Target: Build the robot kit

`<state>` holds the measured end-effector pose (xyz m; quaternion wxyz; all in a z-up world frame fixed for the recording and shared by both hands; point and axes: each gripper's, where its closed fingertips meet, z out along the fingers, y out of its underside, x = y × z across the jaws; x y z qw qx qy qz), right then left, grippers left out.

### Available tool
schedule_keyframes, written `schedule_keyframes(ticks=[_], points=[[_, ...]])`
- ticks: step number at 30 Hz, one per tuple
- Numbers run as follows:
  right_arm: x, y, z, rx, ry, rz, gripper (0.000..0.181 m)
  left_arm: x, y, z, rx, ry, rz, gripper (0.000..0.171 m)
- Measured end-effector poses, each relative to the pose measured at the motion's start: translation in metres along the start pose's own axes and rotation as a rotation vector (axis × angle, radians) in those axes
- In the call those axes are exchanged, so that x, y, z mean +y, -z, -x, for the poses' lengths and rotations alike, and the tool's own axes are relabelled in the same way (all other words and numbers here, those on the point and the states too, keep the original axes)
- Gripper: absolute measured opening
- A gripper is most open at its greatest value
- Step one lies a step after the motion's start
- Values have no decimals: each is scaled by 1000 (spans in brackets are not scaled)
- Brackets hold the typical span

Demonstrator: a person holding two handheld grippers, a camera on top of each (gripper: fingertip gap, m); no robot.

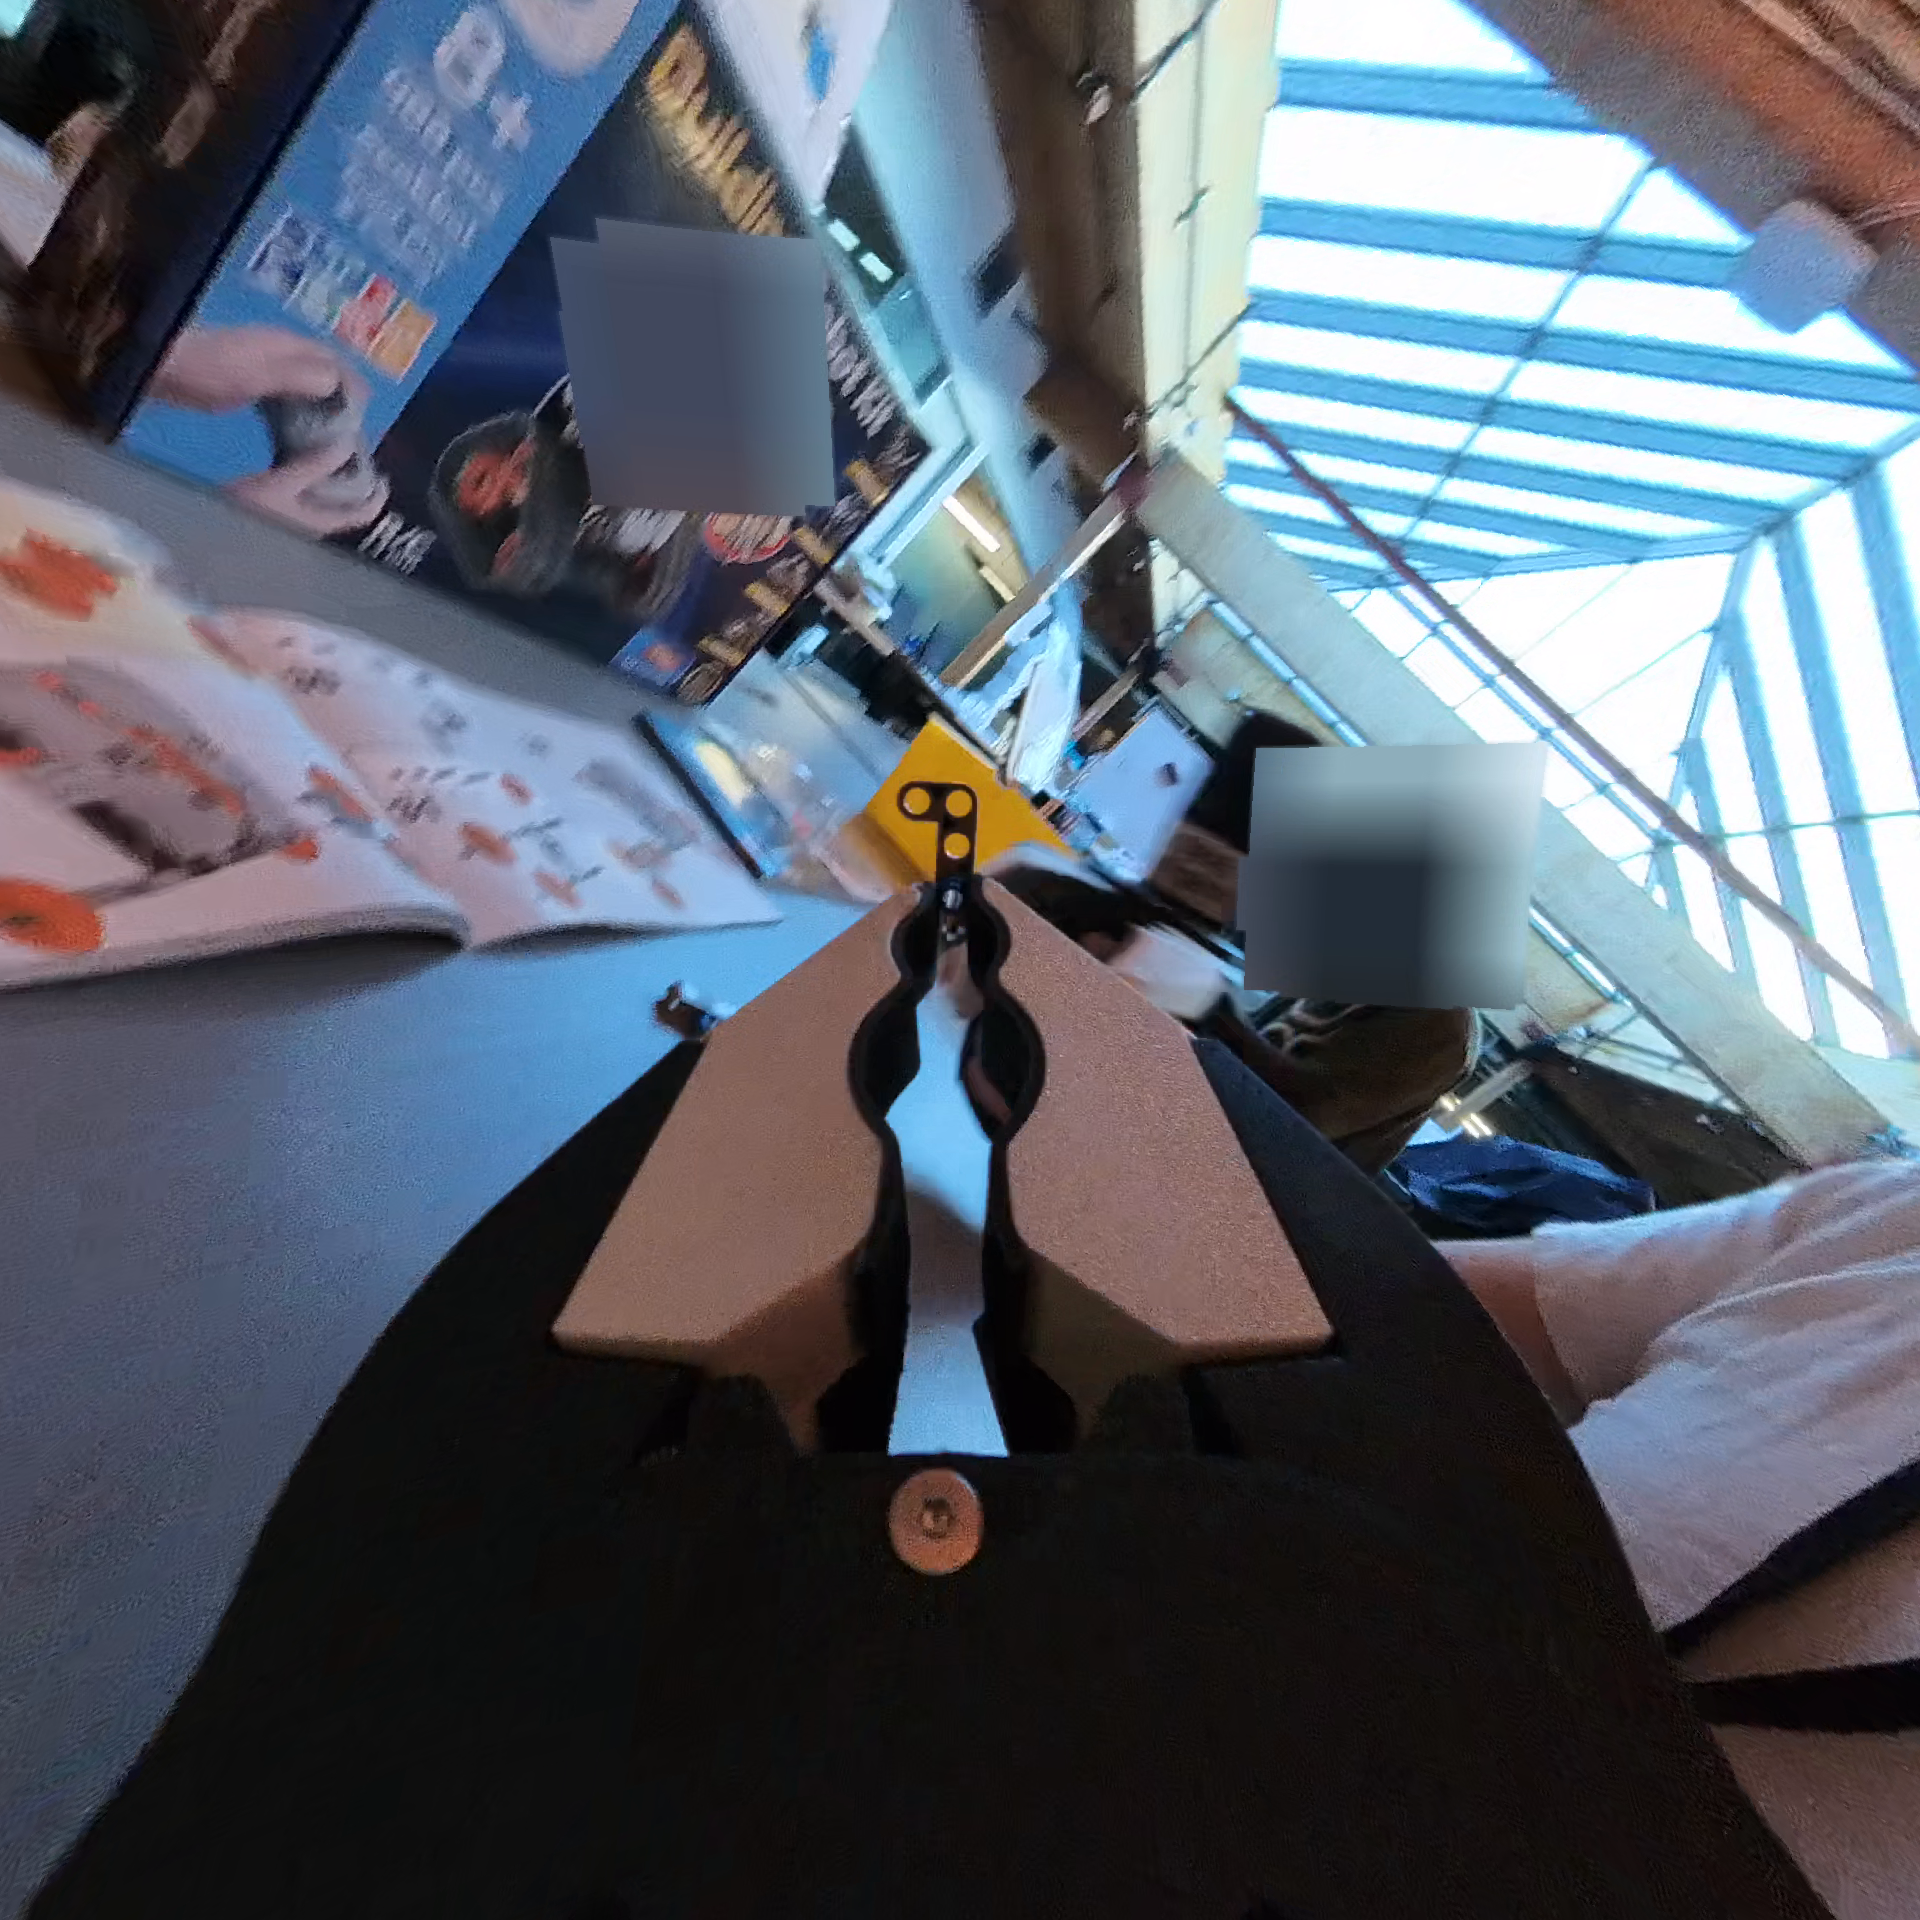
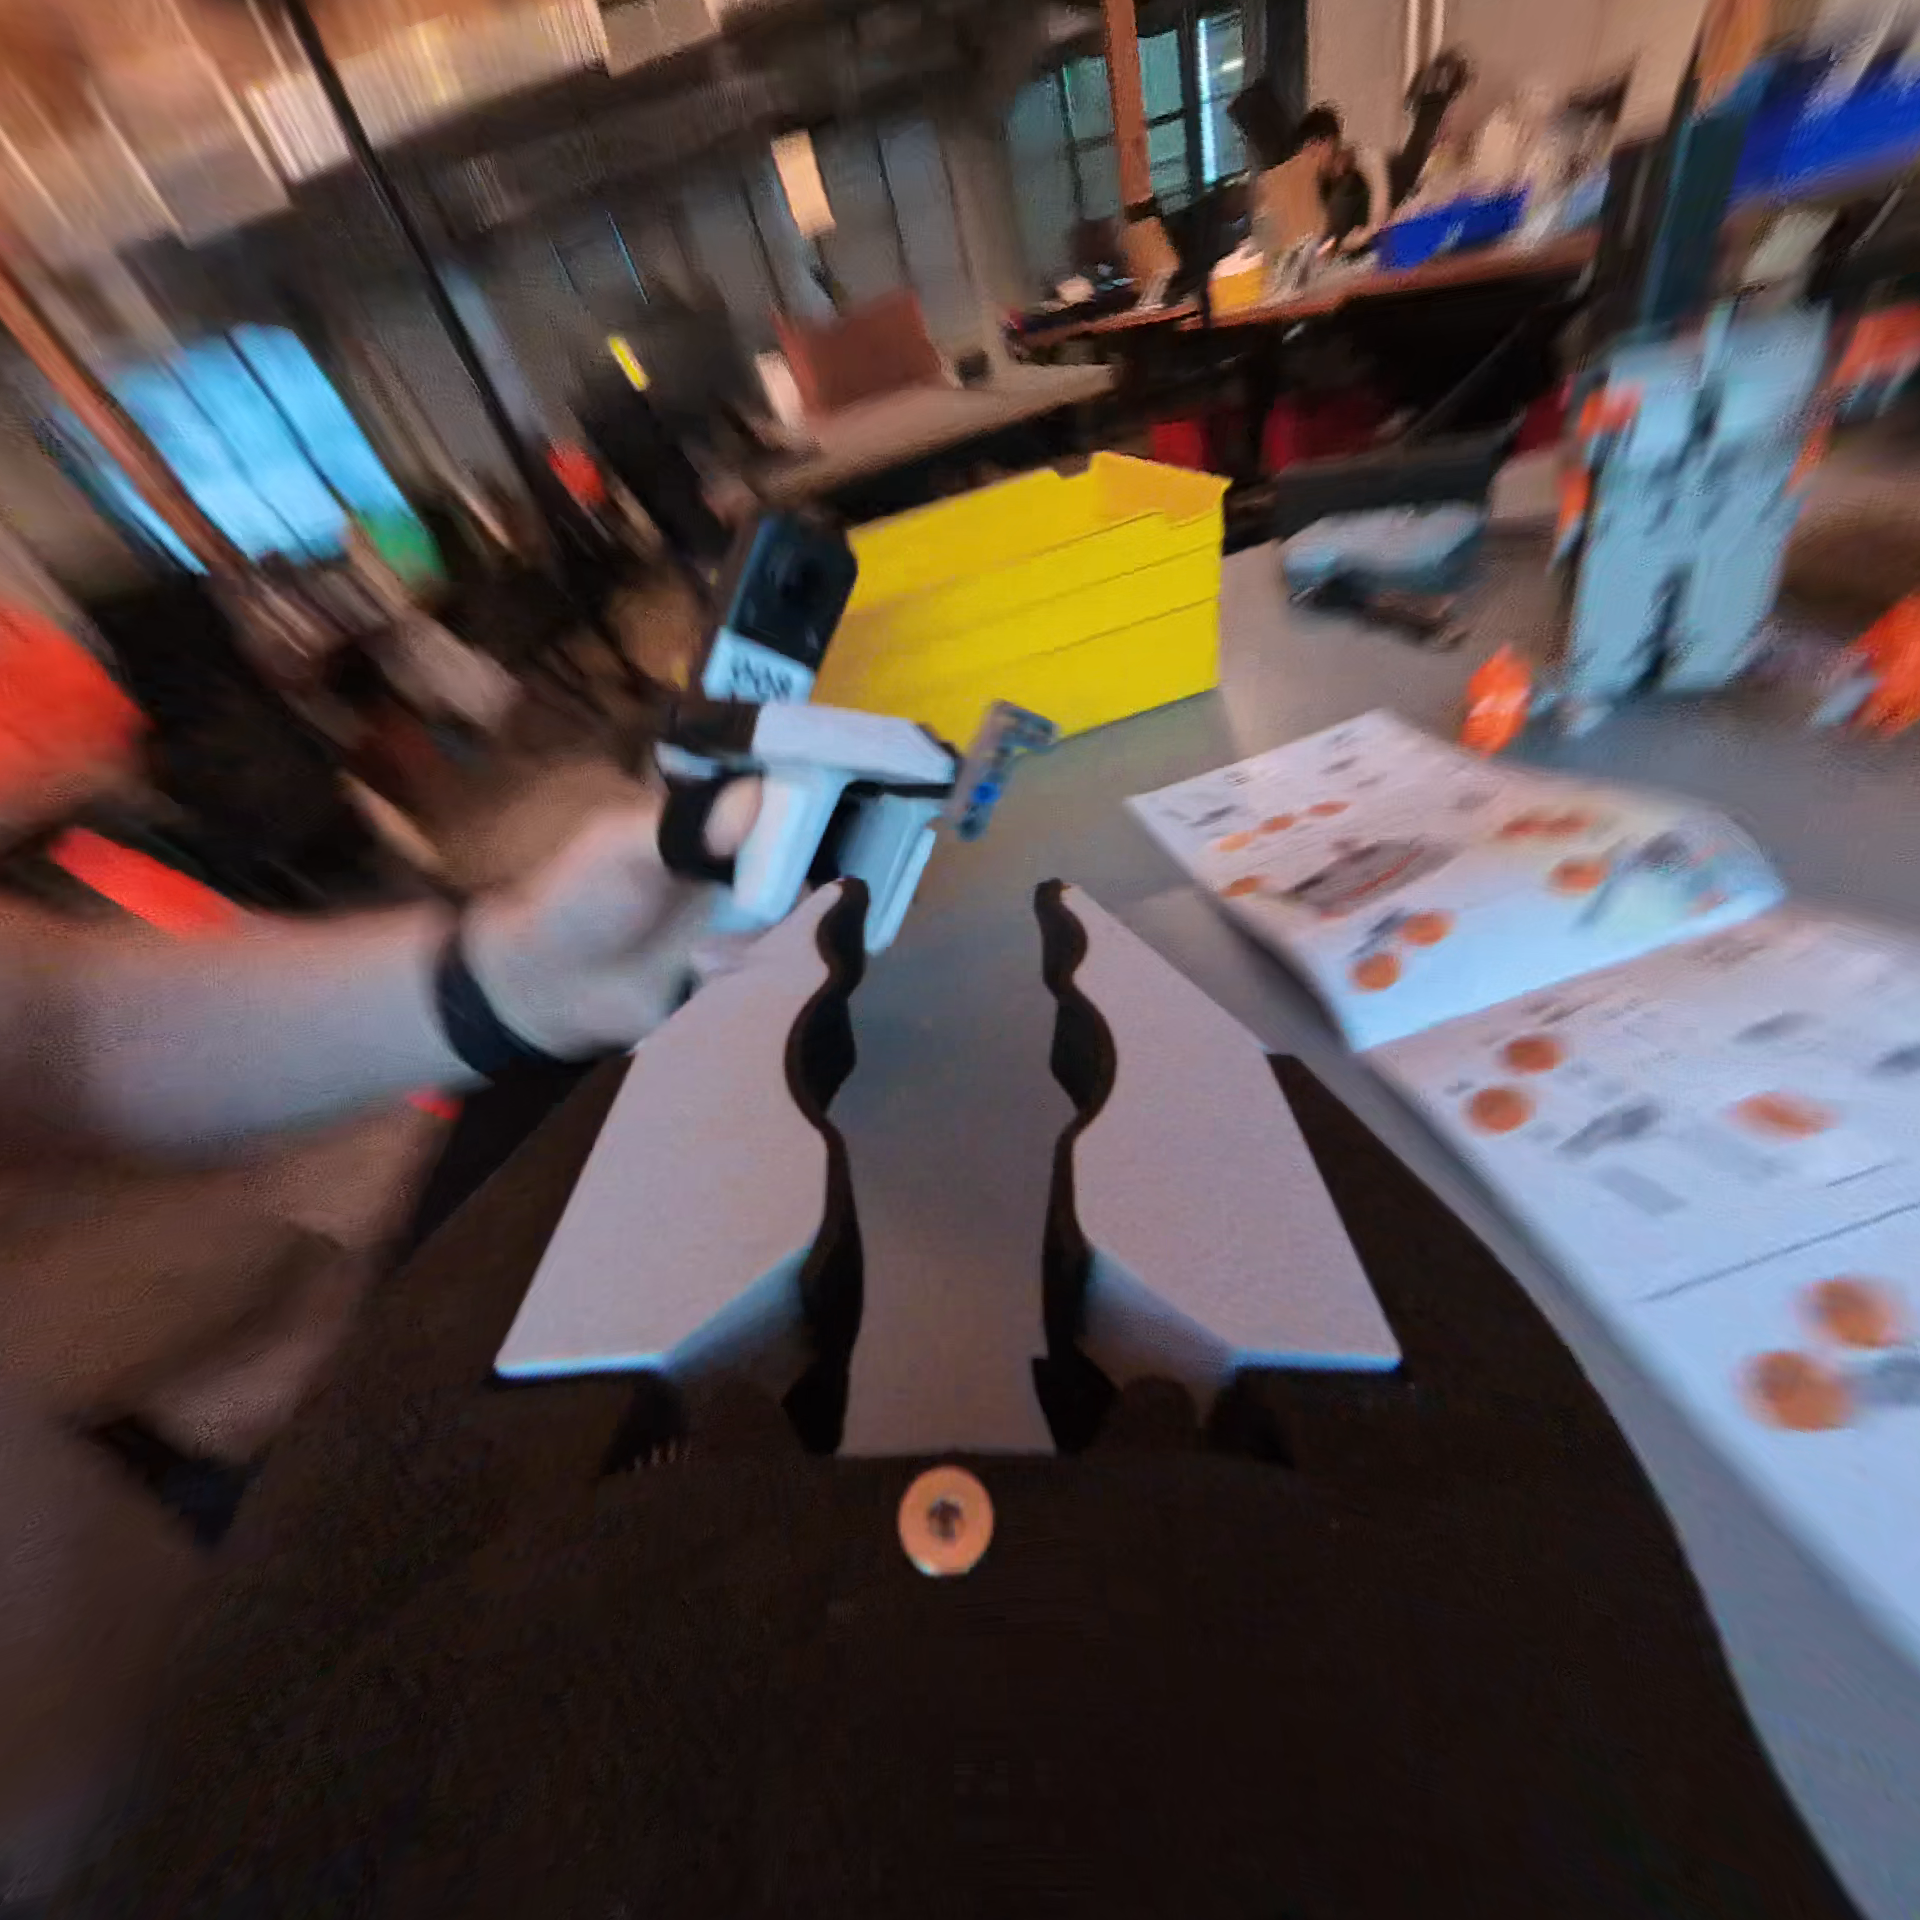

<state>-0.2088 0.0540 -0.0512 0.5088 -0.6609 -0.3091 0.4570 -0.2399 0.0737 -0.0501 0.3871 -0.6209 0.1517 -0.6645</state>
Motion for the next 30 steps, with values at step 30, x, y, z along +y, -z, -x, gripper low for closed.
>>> schedule_keyframes(ticks=[30], points=[[9,-4,0,-273,-274,32,6,37,-24,-14,85,-186,297,0]])
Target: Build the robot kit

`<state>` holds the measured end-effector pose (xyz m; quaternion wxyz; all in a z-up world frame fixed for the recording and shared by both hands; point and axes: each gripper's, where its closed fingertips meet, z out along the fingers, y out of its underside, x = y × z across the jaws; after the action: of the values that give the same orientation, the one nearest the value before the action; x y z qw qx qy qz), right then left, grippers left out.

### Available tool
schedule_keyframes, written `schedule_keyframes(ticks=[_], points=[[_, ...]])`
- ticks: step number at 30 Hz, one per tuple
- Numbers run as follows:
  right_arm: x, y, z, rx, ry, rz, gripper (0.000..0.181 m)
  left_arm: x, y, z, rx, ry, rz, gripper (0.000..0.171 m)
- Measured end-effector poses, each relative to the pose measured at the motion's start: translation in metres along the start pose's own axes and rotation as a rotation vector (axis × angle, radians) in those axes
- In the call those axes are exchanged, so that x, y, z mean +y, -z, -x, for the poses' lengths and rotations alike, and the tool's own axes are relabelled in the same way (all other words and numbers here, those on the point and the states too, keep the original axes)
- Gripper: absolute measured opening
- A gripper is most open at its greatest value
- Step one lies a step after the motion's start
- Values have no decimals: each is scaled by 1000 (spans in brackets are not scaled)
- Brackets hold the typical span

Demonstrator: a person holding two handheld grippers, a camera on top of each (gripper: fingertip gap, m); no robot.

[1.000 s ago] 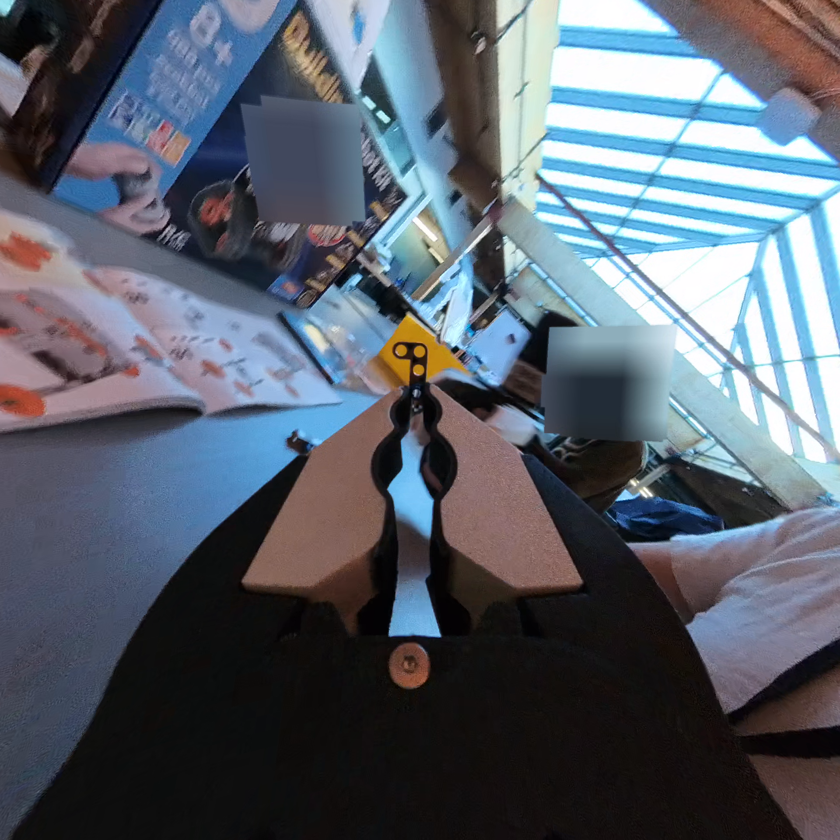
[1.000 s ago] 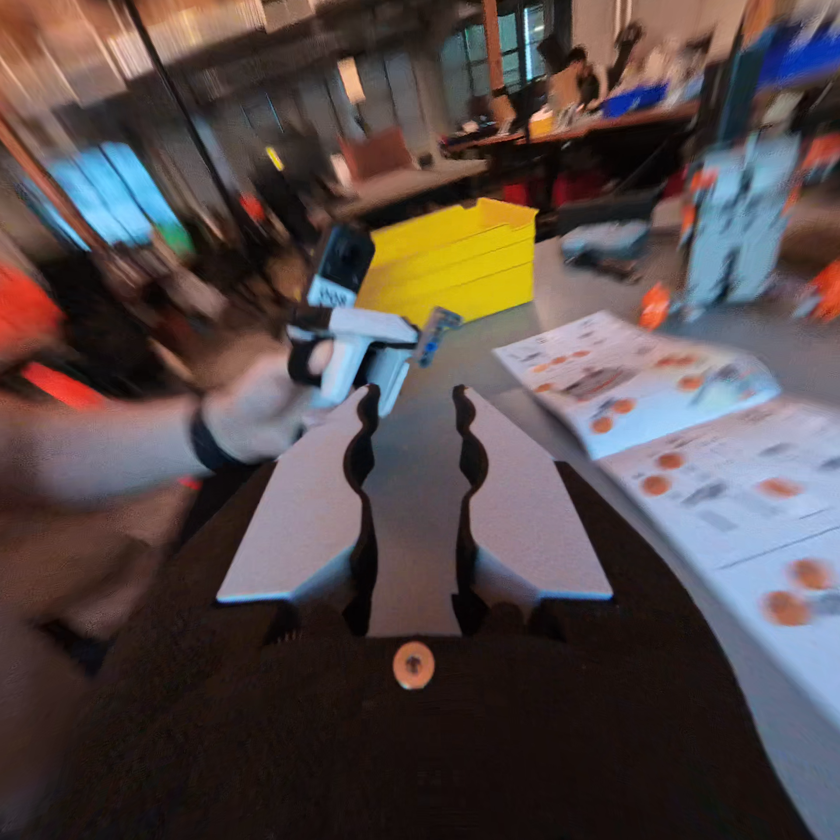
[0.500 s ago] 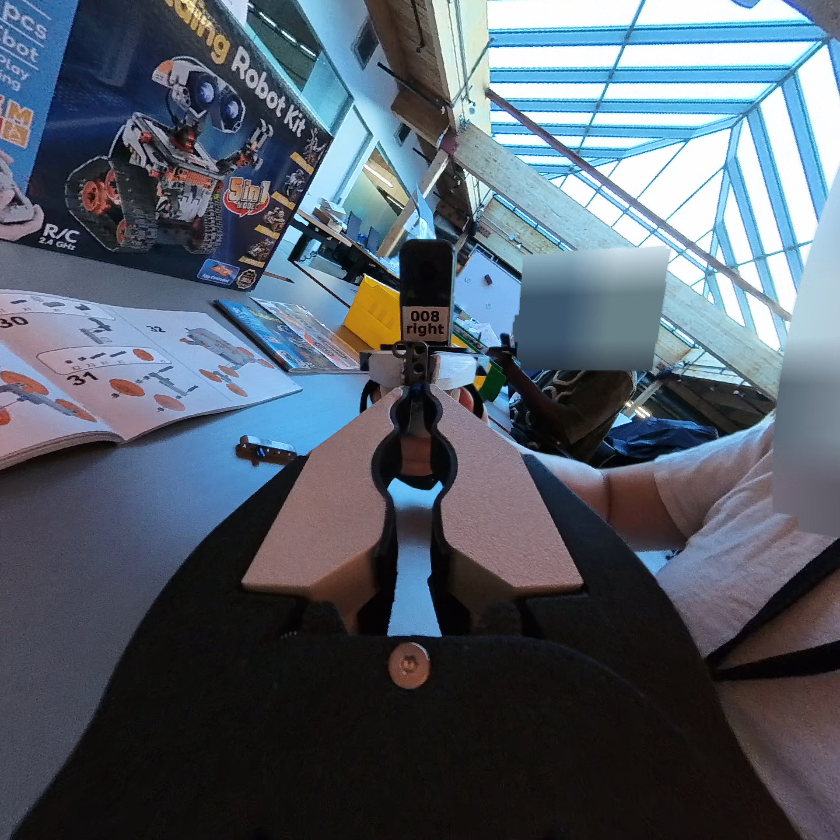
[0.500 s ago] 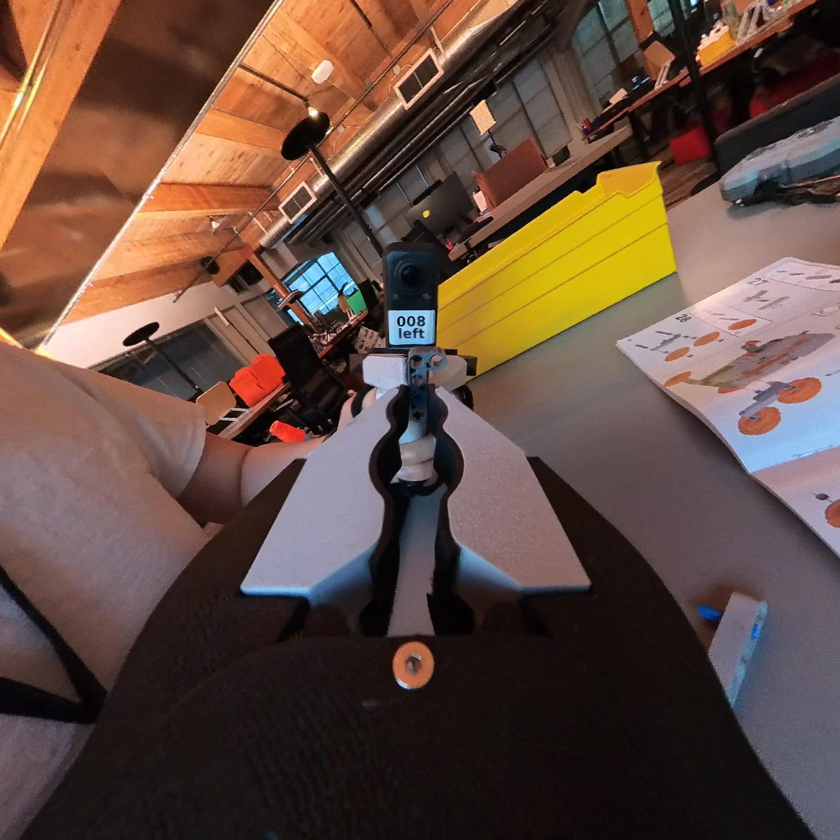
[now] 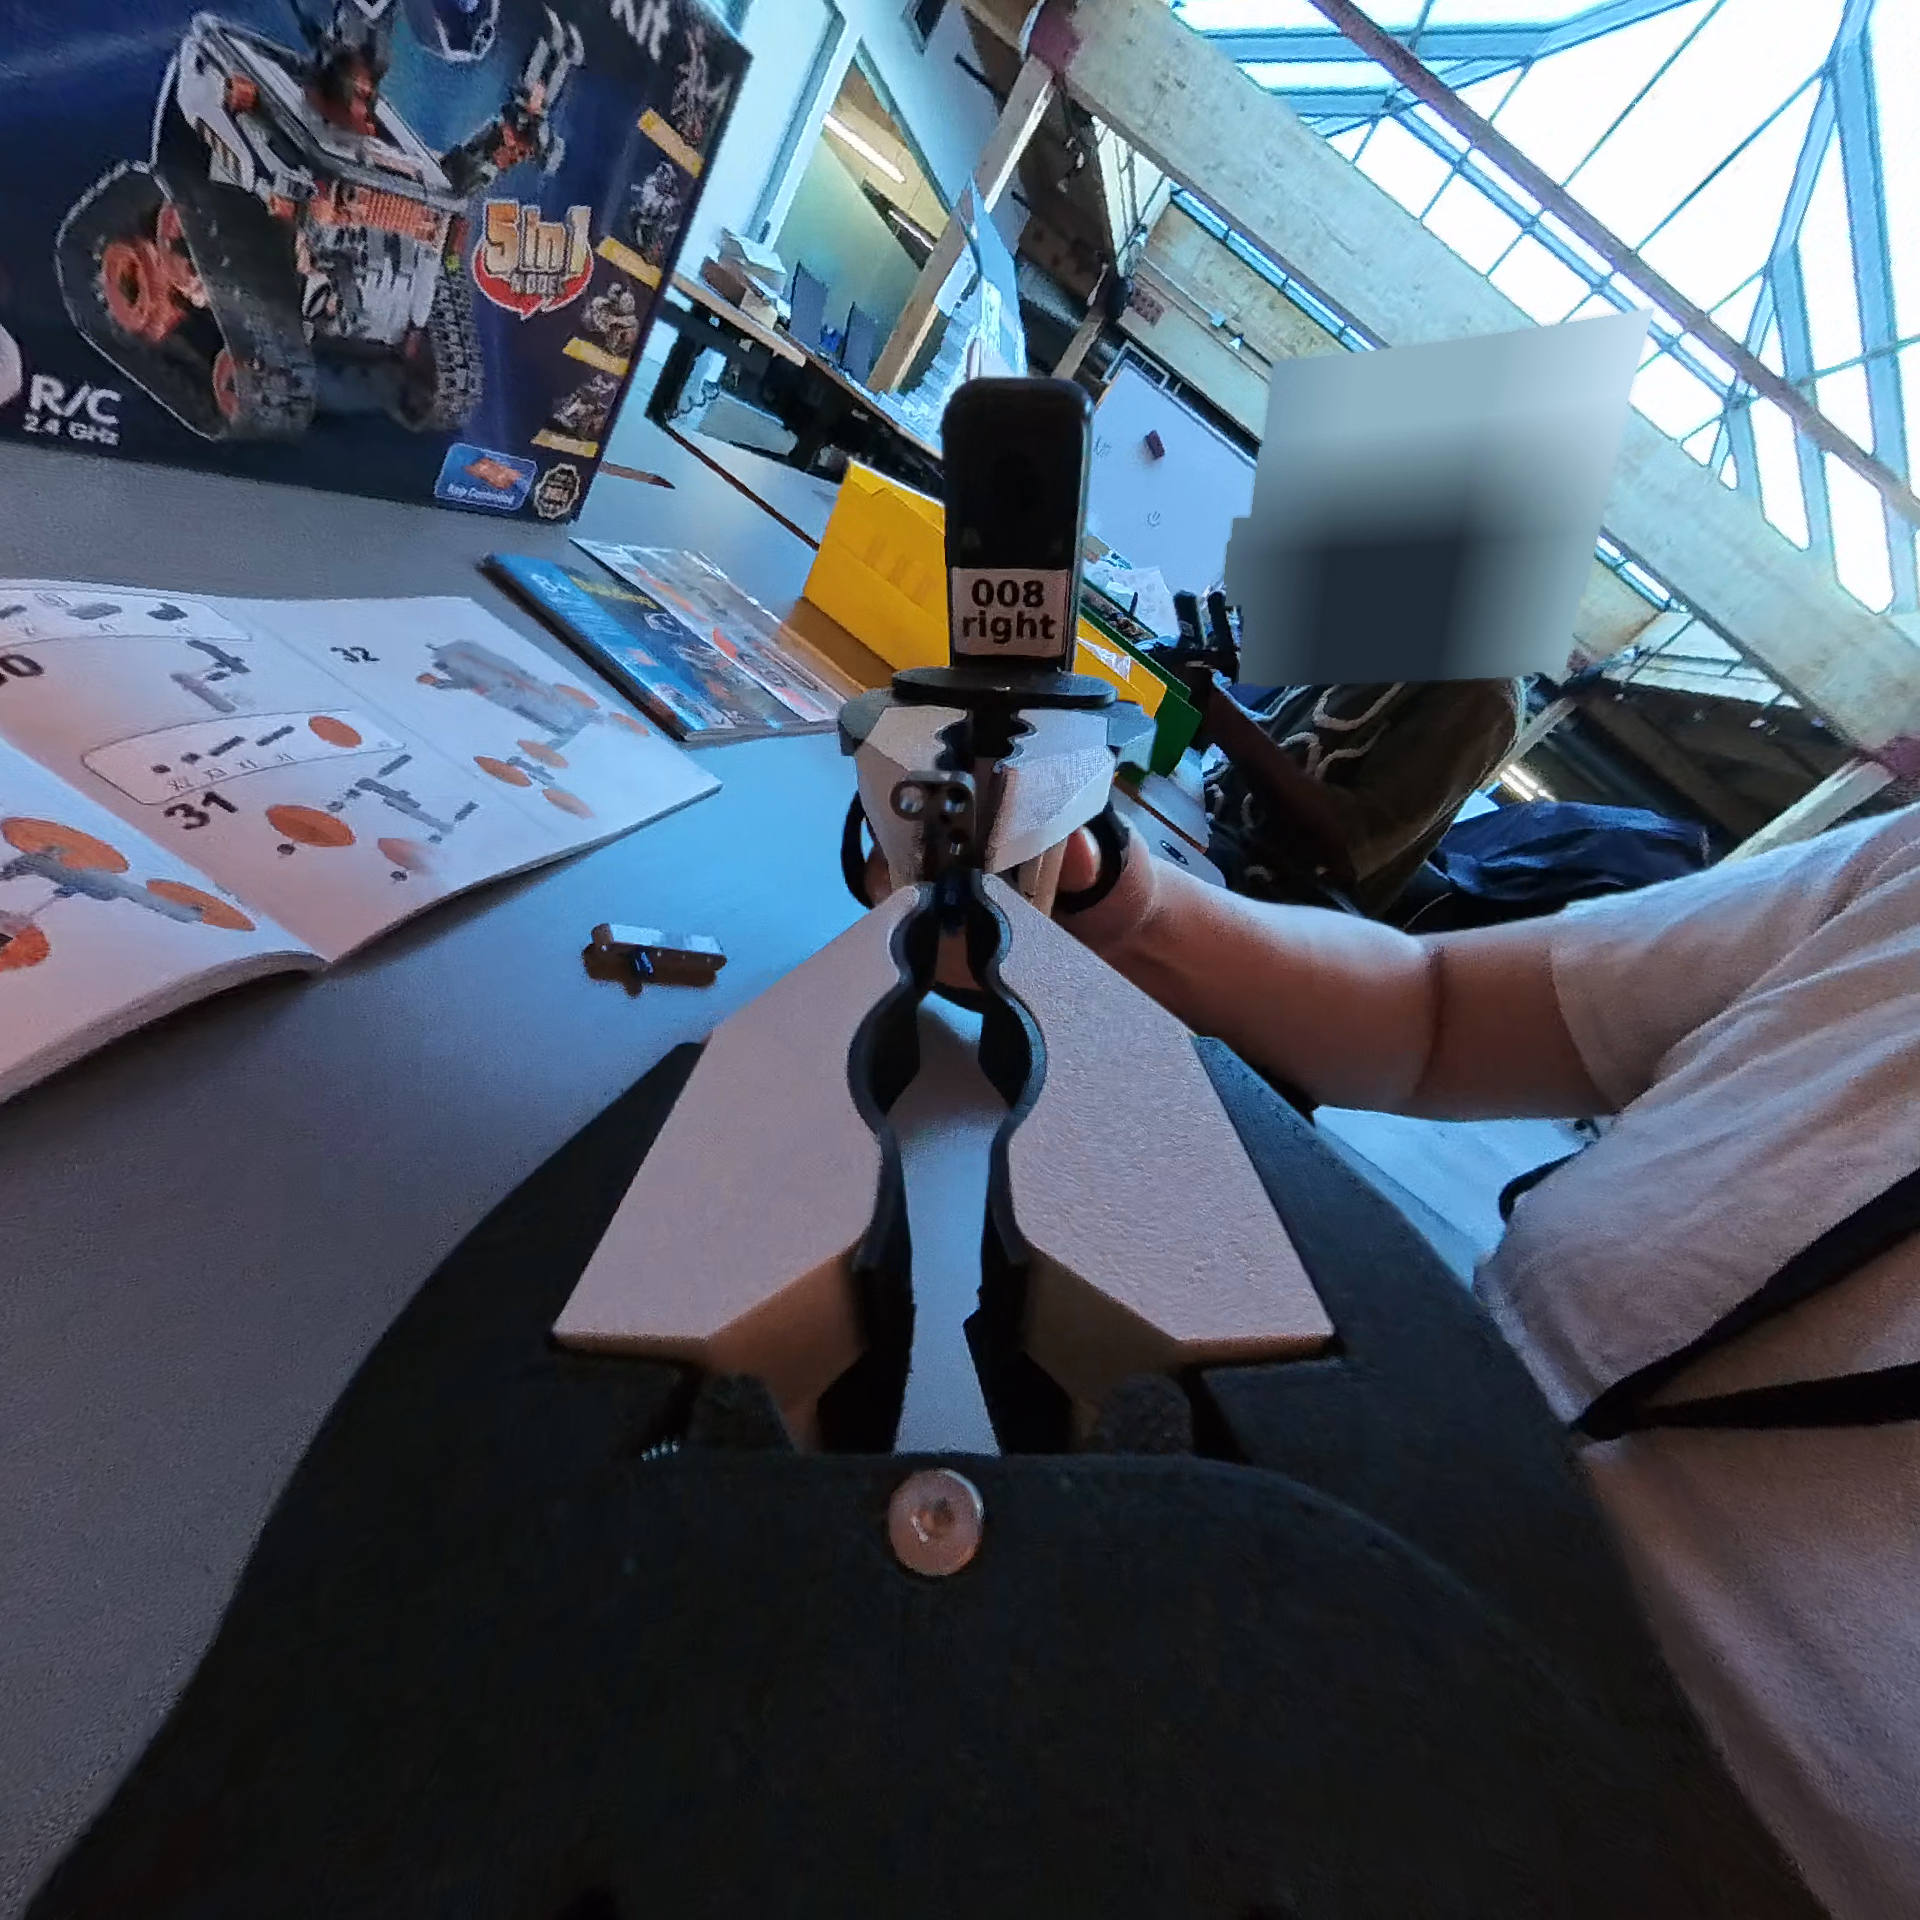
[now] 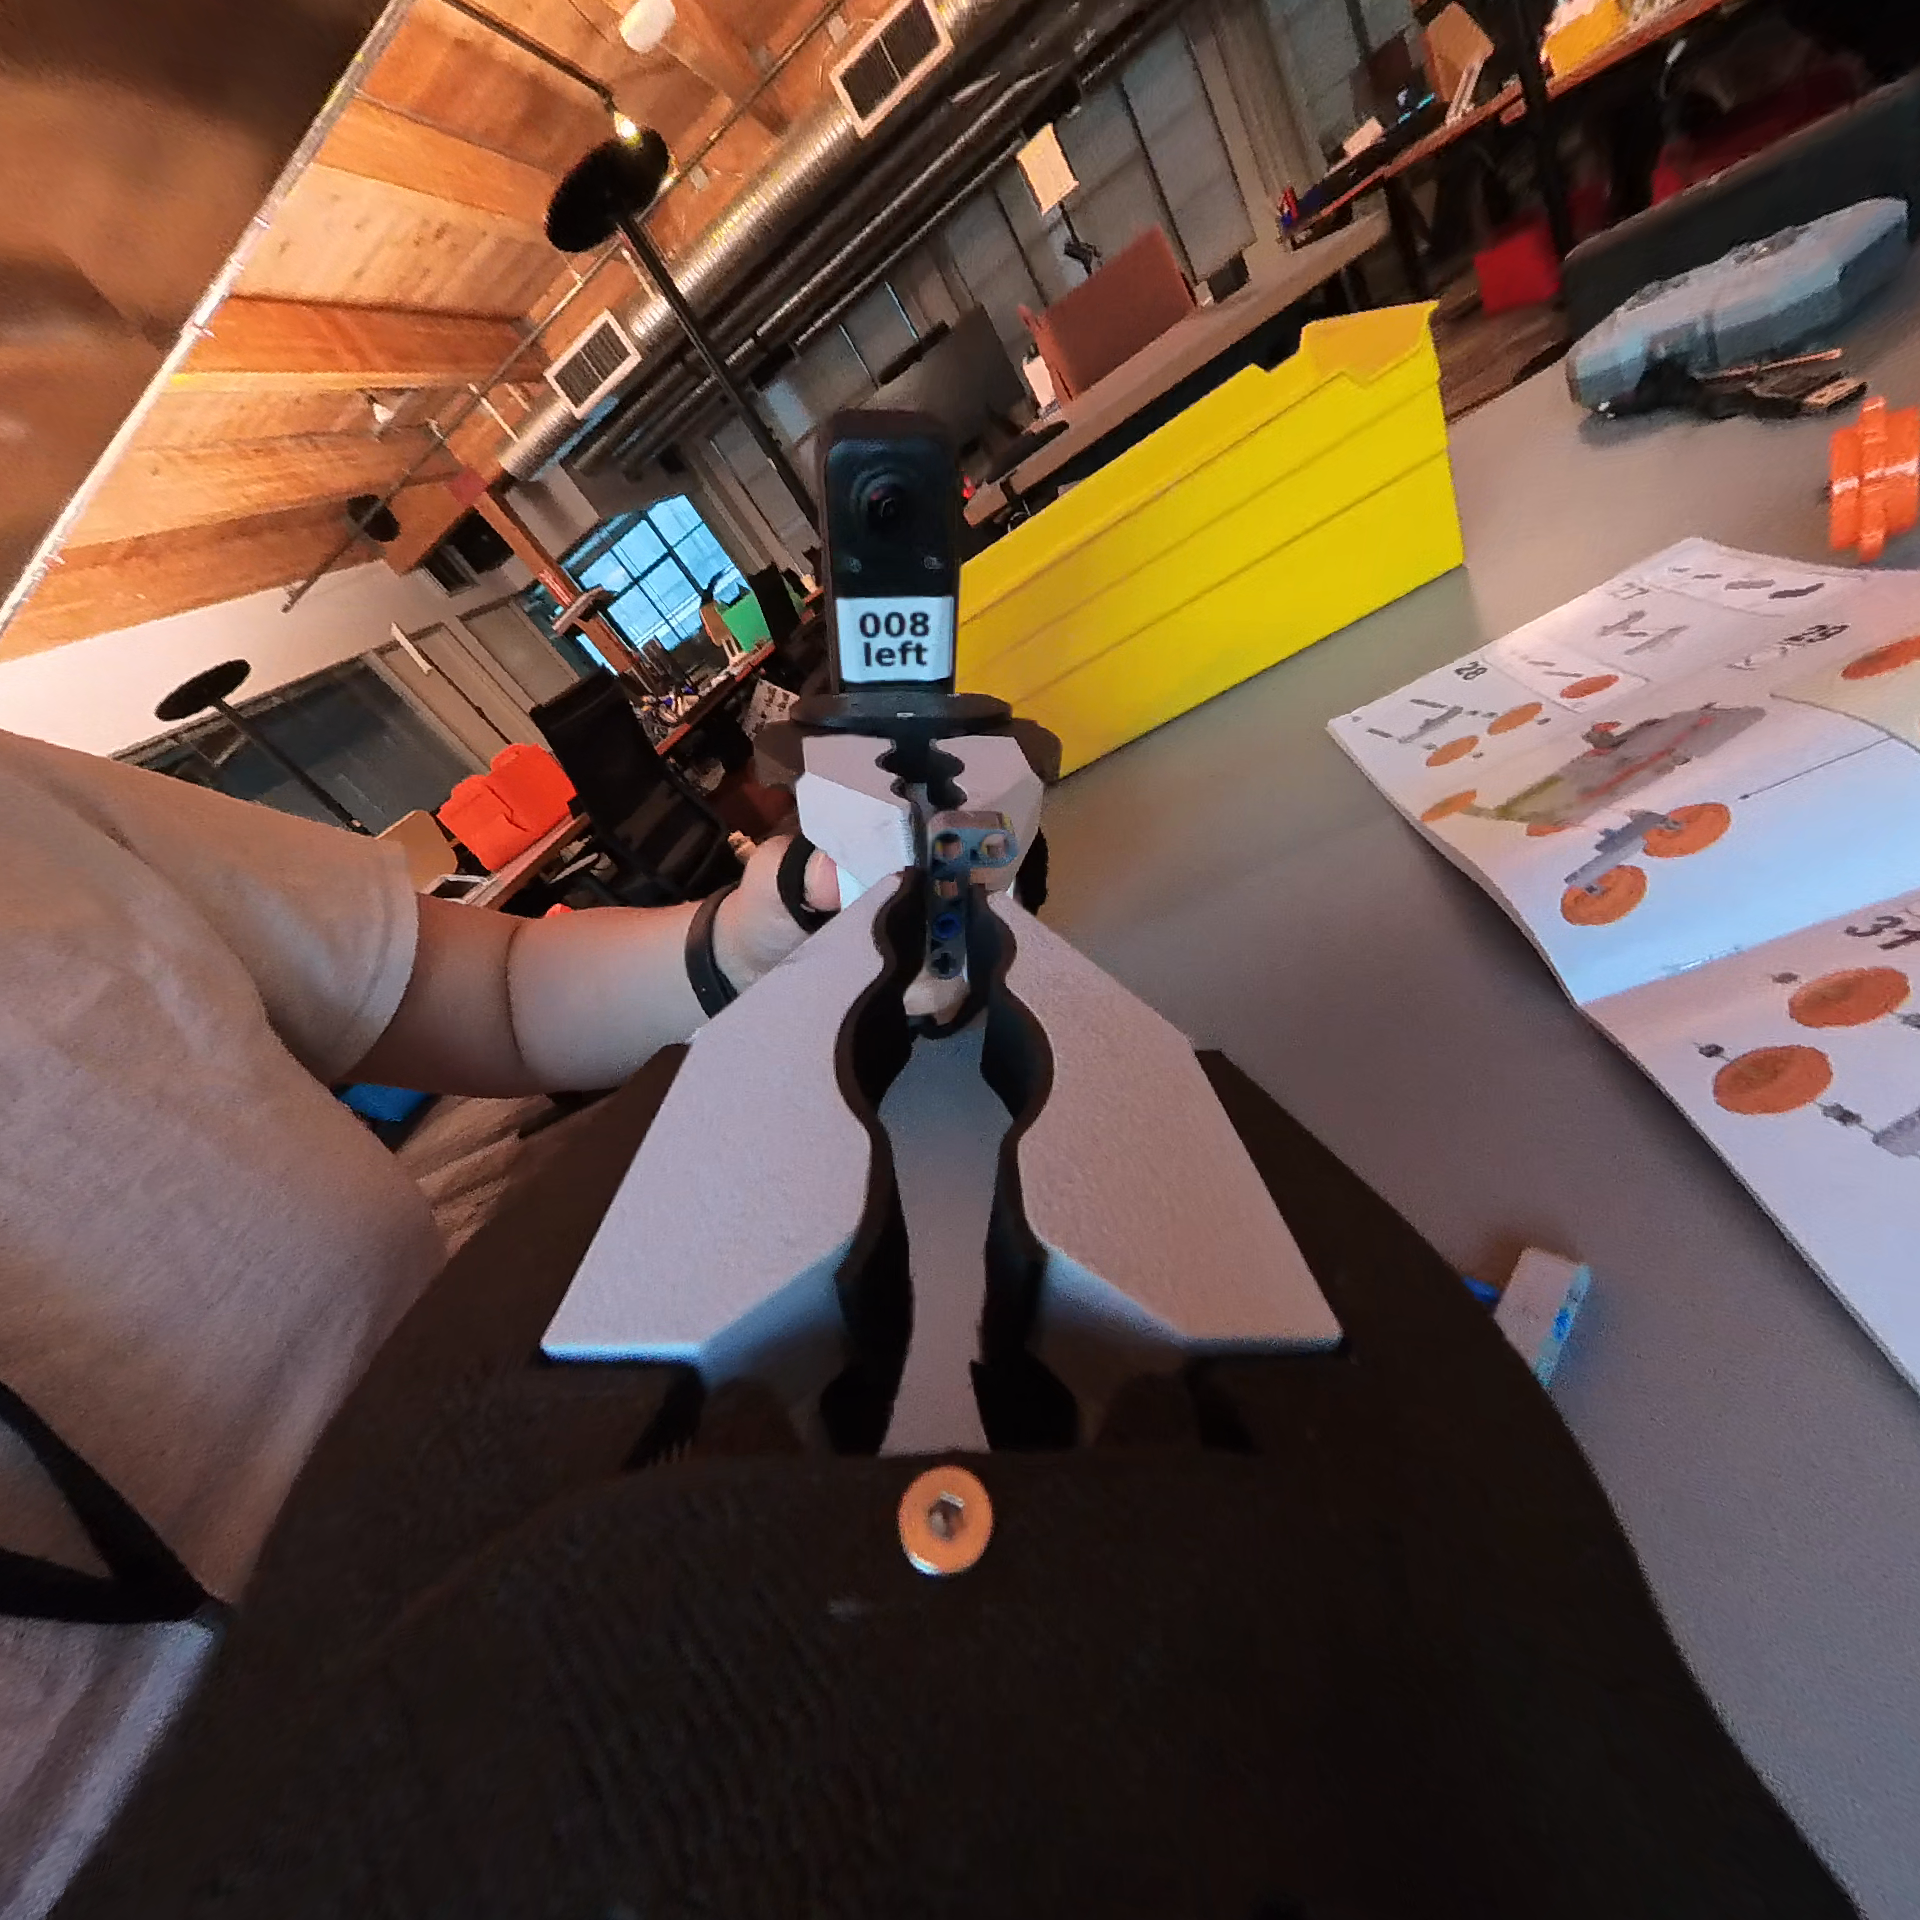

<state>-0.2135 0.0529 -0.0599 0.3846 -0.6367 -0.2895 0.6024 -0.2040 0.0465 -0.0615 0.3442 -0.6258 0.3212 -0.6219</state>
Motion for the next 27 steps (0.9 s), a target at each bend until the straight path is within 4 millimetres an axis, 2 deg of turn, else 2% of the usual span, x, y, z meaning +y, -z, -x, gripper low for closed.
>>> schedule_keyframes(ticks=[4,7,13,14,22,27], points=[[20,-1,-4,-2,-23,84,7,16,3,5,-8,36,84,0],[25,-3,-8,16,-29,99,7,22,6,10,-22,60,112,0],[14,-9,-10,-1,-97,21,11,8,9,12,-5,136,-5,0],[13,-11,-9,-13,-105,18,8,6,10,13,-2,153,-18,0],[10,-12,-10,-43,-196,-21,7,4,12,14,-5,141,-34,0],[16,-8,-9,-40,-205,26,5,10,9,13,-4,147,19,0]])
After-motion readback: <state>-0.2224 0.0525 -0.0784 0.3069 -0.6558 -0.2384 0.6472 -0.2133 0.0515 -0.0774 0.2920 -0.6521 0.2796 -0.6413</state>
